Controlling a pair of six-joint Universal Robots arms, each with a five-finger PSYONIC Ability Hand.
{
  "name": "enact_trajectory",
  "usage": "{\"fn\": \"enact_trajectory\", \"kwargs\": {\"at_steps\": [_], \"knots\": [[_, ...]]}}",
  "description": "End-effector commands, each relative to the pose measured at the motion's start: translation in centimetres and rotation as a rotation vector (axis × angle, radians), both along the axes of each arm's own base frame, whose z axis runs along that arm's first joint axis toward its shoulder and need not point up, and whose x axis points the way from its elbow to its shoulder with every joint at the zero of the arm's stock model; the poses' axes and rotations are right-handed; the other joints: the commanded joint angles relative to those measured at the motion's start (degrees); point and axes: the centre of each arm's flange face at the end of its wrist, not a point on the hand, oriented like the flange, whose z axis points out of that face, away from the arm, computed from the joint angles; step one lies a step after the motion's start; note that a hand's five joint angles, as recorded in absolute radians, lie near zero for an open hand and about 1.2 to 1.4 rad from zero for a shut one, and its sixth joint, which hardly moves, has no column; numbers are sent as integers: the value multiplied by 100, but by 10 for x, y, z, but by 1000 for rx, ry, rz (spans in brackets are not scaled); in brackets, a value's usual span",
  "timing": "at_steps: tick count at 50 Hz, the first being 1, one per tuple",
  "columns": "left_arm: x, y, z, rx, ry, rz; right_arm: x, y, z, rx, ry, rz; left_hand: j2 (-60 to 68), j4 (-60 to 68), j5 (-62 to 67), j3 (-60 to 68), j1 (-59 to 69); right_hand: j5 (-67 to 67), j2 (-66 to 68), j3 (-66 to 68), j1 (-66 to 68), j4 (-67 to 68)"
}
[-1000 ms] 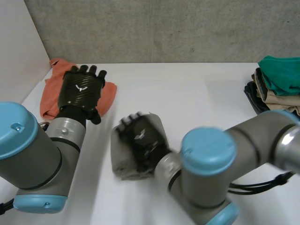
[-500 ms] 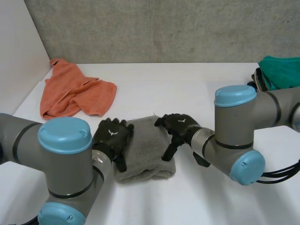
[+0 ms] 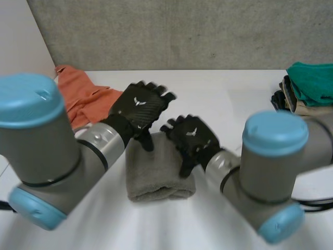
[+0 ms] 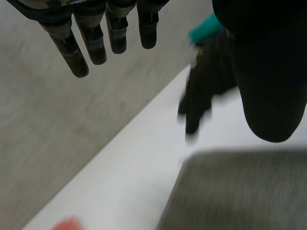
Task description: Fold the laundry.
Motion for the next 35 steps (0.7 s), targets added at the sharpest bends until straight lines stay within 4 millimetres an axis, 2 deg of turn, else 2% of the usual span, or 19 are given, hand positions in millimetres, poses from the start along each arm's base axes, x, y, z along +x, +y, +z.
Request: {"fn": "enact_trajectory", "kwargs": {"at_steps": [1, 4, 8, 15, 18, 20, 25, 27, 28, 32, 35], "knots": [[2, 13, 18, 104, 76, -250, 8, 51, -39, -41, 77, 126, 137, 136, 32, 103, 169, -332, -257, -225, -54, -345], [4, 14, 20, 151, 99, -285, 11, 51, -52, -41, 91, 115, 86, 86, -19, 52, 118, -332, -257, -225, -54, -345], [5, 13, 22, 153, 108, -281, 19, 38, -68, -82, 109, 65, 70, 69, -35, 35, 102, -332, -257, -225, -54, -345], [6, 12, 21, 157, 108, -277, 31, 22, -78, -125, 126, 32, 70, 69, -35, 35, 102, -332, -257, -225, -54, -345], [6, 12, 21, 157, 108, -270, 36, 16, -75, -141, 106, 18, 86, 85, -19, 52, 118, 816, 891, 923, 1094, 803], [6, 11, 21, 157, 107, -264, 38, 13, -72, -148, 94, 14, 86, 85, -19, 52, 118, 2174, 2249, 2281, 2452, 2161], [7, 11, 21, 157, 108, -256, 43, 10, -66, -155, 67, 25, 86, 85, -19, 52, 118, 3257, 3332, 3364, 3535, 3244], [7, 11, 21, 155, 107, -254, 45, 9, -65, -158, 59, 31, 86, 85, -19, 52, 118, 3963, 4037, 4069, 4241, 3949], [7, 11, 21, 157, 107, -254, 48, 8, -66, -156, 54, 46, 70, 69, -35, 35, 102, 4732, 4807, 4838, 5010, 4718], [7, 11, 21, 155, 106, -253, 47, 2, -69, -151, 56, 54, 86, 85, -19, 52, 118, 5979, 6054, 6086, 6257, 5966], [7, 11, 20, 158, 107, -253, 41, -6, -68, -148, 56, 29, 86, 85, -19, 52, 118, 6001, 6076, 6108, 6279, 5988]]}}
